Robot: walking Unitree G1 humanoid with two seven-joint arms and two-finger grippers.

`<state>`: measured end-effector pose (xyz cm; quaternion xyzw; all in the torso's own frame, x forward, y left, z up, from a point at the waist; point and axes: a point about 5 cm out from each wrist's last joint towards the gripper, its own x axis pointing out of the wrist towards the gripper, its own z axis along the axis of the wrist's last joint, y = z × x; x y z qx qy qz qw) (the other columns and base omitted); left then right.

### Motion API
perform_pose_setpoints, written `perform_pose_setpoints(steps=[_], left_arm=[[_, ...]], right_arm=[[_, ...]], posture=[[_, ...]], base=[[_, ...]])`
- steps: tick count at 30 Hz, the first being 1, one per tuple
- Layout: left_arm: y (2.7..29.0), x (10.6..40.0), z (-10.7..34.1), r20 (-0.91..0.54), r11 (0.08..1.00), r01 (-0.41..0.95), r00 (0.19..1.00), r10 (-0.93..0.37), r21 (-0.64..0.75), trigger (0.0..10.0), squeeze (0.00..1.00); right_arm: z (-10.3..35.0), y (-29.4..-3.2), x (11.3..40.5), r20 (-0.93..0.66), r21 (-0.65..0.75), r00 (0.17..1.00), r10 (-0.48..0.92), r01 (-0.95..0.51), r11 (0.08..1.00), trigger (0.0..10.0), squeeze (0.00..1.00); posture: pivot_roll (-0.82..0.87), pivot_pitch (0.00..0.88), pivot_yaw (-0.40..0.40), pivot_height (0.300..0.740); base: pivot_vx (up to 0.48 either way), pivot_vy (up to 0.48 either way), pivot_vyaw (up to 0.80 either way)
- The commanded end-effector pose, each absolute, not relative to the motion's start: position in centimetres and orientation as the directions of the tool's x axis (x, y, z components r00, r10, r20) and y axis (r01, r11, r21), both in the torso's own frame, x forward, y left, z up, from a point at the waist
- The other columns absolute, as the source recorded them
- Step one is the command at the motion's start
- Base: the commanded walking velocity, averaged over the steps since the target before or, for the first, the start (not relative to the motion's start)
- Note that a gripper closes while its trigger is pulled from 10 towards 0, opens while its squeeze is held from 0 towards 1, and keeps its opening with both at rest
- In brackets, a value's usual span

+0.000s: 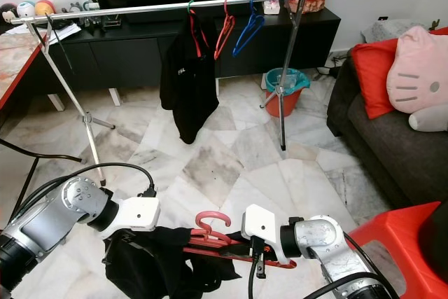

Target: Hang hanger

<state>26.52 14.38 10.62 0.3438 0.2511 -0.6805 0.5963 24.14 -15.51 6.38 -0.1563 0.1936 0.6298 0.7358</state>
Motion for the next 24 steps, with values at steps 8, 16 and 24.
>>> perform_pose_setpoints(steps=[8, 16, 24], left_arm=[[13.6, 26.8, 12.5, -0.717, -0.177, 0.976, -0.033, -0.696, 0.127, 10.0, 0.00], [13.2, 27.3, 13.6, -0.654, -0.146, 0.981, -0.029, -0.756, 0.125, 10.0, 0.49], [13.2, 27.4, 14.0, -0.636, -0.137, 0.983, -0.029, -0.771, 0.121, 10.0, 1.00]], right_arm=[[6.4, -15.3, 24.7, -0.474, -0.016, 0.186, 0.860, -0.979, 0.203, 0.0, 0.00], [6.3, -15.1, 24.6, -0.470, -0.020, 0.197, 0.861, -0.977, 0.212, 0.0, 0.00], [6.2, -15.1, 24.8, -0.468, -0.038, 0.231, 0.853, -0.970, 0.242, 0.0, 0.00]], posture=[[0.08, 0.000, 0.026, 0.740], [0.08, 0.000, 0.028, 0.740], [0.08, 0.000, 0.028, 0.740]], base=[[0.000, 0.000, 0.00], [0.000, 0.000, 0.00], [0.000, 0.000, 0.00]])
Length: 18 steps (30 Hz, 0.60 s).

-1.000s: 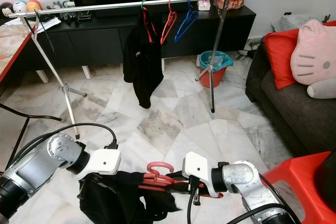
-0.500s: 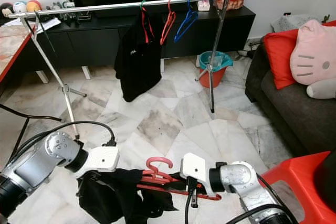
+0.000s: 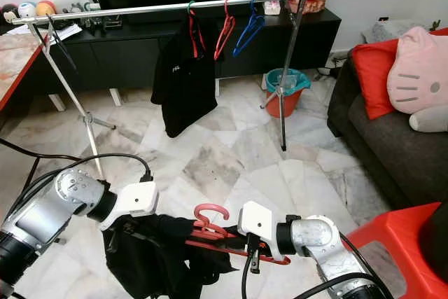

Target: Hang hanger

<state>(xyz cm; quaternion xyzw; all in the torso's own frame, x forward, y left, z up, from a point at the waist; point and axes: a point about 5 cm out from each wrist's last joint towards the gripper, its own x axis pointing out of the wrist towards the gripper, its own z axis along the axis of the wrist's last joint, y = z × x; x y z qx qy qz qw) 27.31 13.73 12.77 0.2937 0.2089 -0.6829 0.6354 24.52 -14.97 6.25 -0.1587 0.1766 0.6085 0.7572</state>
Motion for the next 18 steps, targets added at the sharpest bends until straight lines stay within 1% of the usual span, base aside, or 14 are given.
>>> perform_pose_setpoints(steps=[1, 4, 8, 9, 10, 11, 12, 14, 15, 16, 17, 18], left_arm=[[13.2, 27.5, 14.1, -0.635, -0.135, 0.983, -0.028, -0.772, 0.121, 10.0, 1.00], [13.3, 27.5, 14.2, -0.634, -0.136, 0.983, -0.029, -0.773, 0.121, 10.0, 1.00], [13.3, 27.6, 14.5, -0.627, -0.133, 0.984, -0.029, -0.779, 0.120, 10.0, 1.00], [13.2, 27.8, 14.6, -0.623, -0.123, 0.983, -0.010, -0.782, 0.138, 10.0, 1.00], [13.2, 28.4, 14.8, -0.610, -0.088, 0.977, 0.048, -0.791, 0.192, 10.0, 1.00], [13.2, 28.4, 14.8, -0.610, -0.088, 0.977, 0.048, -0.791, 0.192, 10.0, 1.00], [13.2, 29.1, 15.1, -0.590, -0.032, 0.969, 0.124, -0.798, 0.247, 10.0, 0.33], [13.2, 29.7, 15.4, -0.573, 0.013, 0.960, 0.178, -0.800, 0.281, 10.0, 0.33], [13.2, 30.2, 15.6, -0.553, 0.052, 0.948, 0.227, -0.802, 0.313, 10.0, 0.00], [13.2, 30.2, 15.6, -0.553, 0.052, 0.948, 0.227, -0.802, 0.313, 10.0, 0.00], [13.3, 30.6, 15.8, -0.523, 0.095, 0.932, 0.279, -0.805, 0.351, 10.0, 0.00], [13.3, 30.7, 15.9, -0.513, 0.107, 0.926, 0.293, -0.807, 0.361, 10.0, 0.00]], right_arm=[[6.2, -15.2, 24.9, -0.469, -0.041, 0.234, 0.852, -0.969, 0.244, 0.0, 0.00], [6.2, -15.2, 24.9, -0.466, -0.045, 0.241, 0.852, -0.968, 0.249, 0.0, 0.00], [6.4, -15.2, 25.3, -0.451, -0.072, 0.282, 0.847, -0.957, 0.280, 0.0, 0.00], [6.5, -15.2, 25.7, -0.443, -0.090, 0.312, 0.841, -0.948, 0.305, 0.0, 0.00], [6.6, -15.3, 26.0, -0.431, -0.103, 0.336, 0.837, -0.940, 0.324, 0.0, 0.00], [6.6, -15.3, 26.0, -0.431, -0.103, 0.336, 0.837, -0.940, 0.324, 0.0, 0.00], [6.8, -15.3, 26.1, -0.422, -0.116, 0.356, 0.834, -0.933, 0.339, 0.0, 0.00], [6.9, -15.4, 26.3, -0.416, -0.127, 0.369, 0.831, -0.928, 0.349, 0.0, 0.00], [7.0, -15.4, 26.3, -0.413, -0.131, 0.380, 0.828, -0.924, 0.359, 0.0, 0.00], [7.0, -15.4, 26.3, -0.413, -0.131, 0.380, 0.828, -0.924, 0.359, 0.0, 0.00], [7.0, -15.6, 26.6, -0.411, -0.147, 0.407, 0.816, -0.913, 0.381, 0.0, 0.00], [7.0, -15.7, 26.7, -0.411, -0.158, 0.421, 0.809, -0.906, 0.392, 0.0, 0.00]], posture=[[0.08, 0.000, 0.028, 0.740], [0.08, 0.000, 0.028, 0.740], [0.08, 0.000, 0.028, 0.740], [0.08, 0.000, 0.027, 0.740], [0.08, 0.000, 0.026, 0.740], [0.08, 0.000, 0.026, 0.740], [0.08, 0.000, 0.025, 0.740], [0.08, 0.000, 0.025, 0.740], [0.08, 0.000, 0.023, 0.740], [0.08, 0.000, 0.023, 0.740], [0.08, 0.000, 0.020, 0.740], [0.08, 0.000, 0.019, 0.740]], base=[[0.000, 0.000, 0.00], [0.000, 0.000, 0.00], [0.000, 0.000, 0.00], [0.000, 0.000, 0.00], [0.000, 0.000, 0.00], [0.000, 0.000, 0.00], [0.000, 0.000, 0.00], [0.000, 0.000, 0.00], [0.000, 0.000, 0.00], [0.000, 0.000, 0.00], [0.000, 0.000, 0.00], [0.000, 0.000, 0.00]])
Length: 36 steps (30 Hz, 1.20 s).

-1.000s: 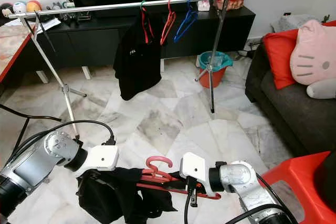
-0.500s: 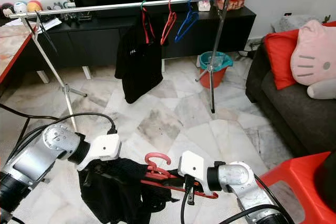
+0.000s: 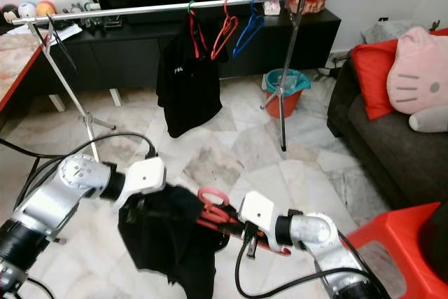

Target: Hang hanger

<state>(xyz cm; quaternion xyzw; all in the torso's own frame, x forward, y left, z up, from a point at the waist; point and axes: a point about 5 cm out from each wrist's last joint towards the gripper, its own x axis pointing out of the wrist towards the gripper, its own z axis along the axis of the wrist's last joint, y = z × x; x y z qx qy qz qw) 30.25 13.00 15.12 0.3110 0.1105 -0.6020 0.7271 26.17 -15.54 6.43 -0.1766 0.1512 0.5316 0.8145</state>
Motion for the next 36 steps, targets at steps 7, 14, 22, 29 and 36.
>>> perform_pose_setpoints(steps=[7, 14, 22, 29, 36], left_arm=[[13.2, 30.6, 15.8, -0.485, 0.132, 0.916, 0.318, -0.815, 0.378, 10.0, 0.00], [12.9, 32.9, 17.7, -0.283, 0.361, 0.782, 0.547, -0.788, 0.508, 10.0, 0.00], [13.4, 34.2, 19.3, 0.007, 0.667, 0.539, 0.775, -0.632, 0.514, 10.0, 0.00], [13.6, 34.4, 18.9, 0.103, 0.786, 0.398, 0.861, -0.498, 0.473, 10.0, 0.00], [12.2, 34.0, 17.3, 0.128, 0.844, 0.350, 0.893, -0.431, 0.406, 10.0, 0.00]], right_arm=[[6.8, -15.9, 26.8, -0.404, -0.159, 0.444, 0.800, -0.895, 0.417, 0.0, 0.00], [7.2, -16.2, 27.6, -0.365, -0.201, 0.535, 0.762, -0.845, 0.496, 0.0, 0.00], [7.6, -17.1, 29.2, -0.318, -0.264, 0.695, 0.645, -0.718, 0.644, 0.0, 0.00], [8.3, -17.5, 30.9, -0.267, -0.290, 0.818, 0.510, -0.573, 0.767, 0.0, 0.00], [9.2, -17.2, 32.6, -0.195, -0.291, 0.911, 0.363, -0.408, 0.865, 0.0, 0.00]], posture=[[0.09, 0.000, 0.013, 0.740], [0.08, 0.000, 0.014, 0.740], [0.09, 0.000, 0.005, 0.740], [0.09, 0.000, 0.001, 0.740], [0.08, 0.000, 0.010, 0.740]], base=[[0.000, 0.000, 0.00], [0.000, 0.000, 0.00], [0.000, 0.000, 0.00], [0.000, 0.000, 0.00], [0.000, 0.000, 0.00]])
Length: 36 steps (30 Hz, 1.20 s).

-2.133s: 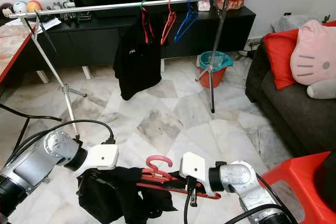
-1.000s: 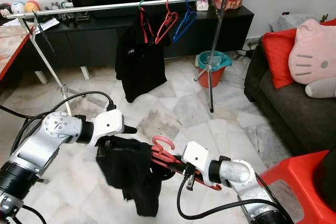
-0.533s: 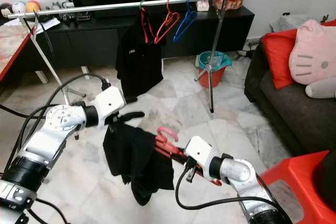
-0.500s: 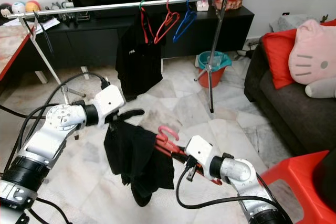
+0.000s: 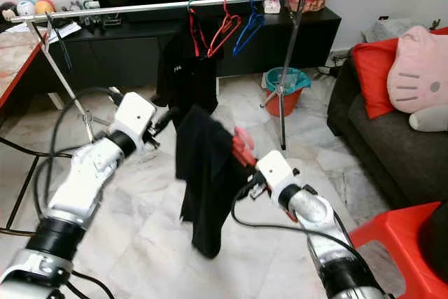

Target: Hang hanger

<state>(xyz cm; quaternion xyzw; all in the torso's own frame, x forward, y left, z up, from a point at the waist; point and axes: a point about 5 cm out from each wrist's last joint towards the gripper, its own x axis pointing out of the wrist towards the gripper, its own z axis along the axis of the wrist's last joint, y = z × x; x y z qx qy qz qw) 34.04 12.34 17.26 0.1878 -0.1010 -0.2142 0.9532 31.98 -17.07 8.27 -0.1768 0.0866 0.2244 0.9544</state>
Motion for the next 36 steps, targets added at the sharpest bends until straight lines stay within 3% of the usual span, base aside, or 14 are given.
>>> perform_pose_setpoints(steps=[1, 6, 11, 18, 25, 36], left_arm=[[12.2, 34.0, 17.3, 0.128, 0.844, 0.350, 0.893, -0.431, 0.406, 10.0, 0.00], [10.7, 33.5, 16.1, 0.130, 0.866, 0.337, 0.904, -0.407, 0.369, 10.0, 0.00], [11.0, 33.5, 15.3, 0.110, 0.878, 0.309, 0.922, -0.370, 0.365, 10.0, 0.00], [14.2, 32.6, 12.5, 0.063, 0.899, 0.189, 0.971, -0.232, 0.394, 10.0, 0.00], [15.4, 31.0, 9.9, 0.057, 0.903, 0.170, 0.976, -0.208, 0.394, 10.0, 0.00], [15.6, 30.4, 9.1, 0.046, 0.905, 0.210, 0.969, -0.244, 0.369, 10.0, 0.00]], right_arm=[[9.2, -17.2, 32.6, -0.195, -0.291, 0.911, 0.363, -0.408, 0.865, 0.0, 0.00], [10.4, -15.8, 33.6, -0.127, -0.229, 0.937, 0.326, -0.348, 0.909, 0.0, 0.00], [10.5, -14.5, 33.9, -0.143, -0.182, 0.923, 0.358, -0.380, 0.907, 0.0, 0.00], [11.2, -11.6, 33.8, -0.128, -0.142, 0.866, 0.483, -0.498, 0.856, 0.0, 0.00], [12.5, -9.0, 33.9, -0.103, -0.074, 0.774, 0.625, -0.633, 0.771, 0.0, 0.00], [13.5, -7.4, 34.3, -0.100, -0.060, 0.715, 0.692, -0.698, 0.713, 0.0, 0.00]], posture=[[0.08, 0.000, 0.010, 0.740], [0.06, 0.000, 0.020, 0.740], [0.06, 0.000, 0.018, 0.740], [0.09, 0.000, -0.016, 0.740], [0.12, 0.000, -0.051, 0.740], [0.14, 0.000, -0.064, 0.740]], base=[[0.000, 0.000, 0.00], [0.000, 0.000, 0.00], [0.000, 0.000, 0.00], [0.000, 0.000, 0.00], [0.000, 0.000, 0.00], [0.000, 0.000, 0.00]])
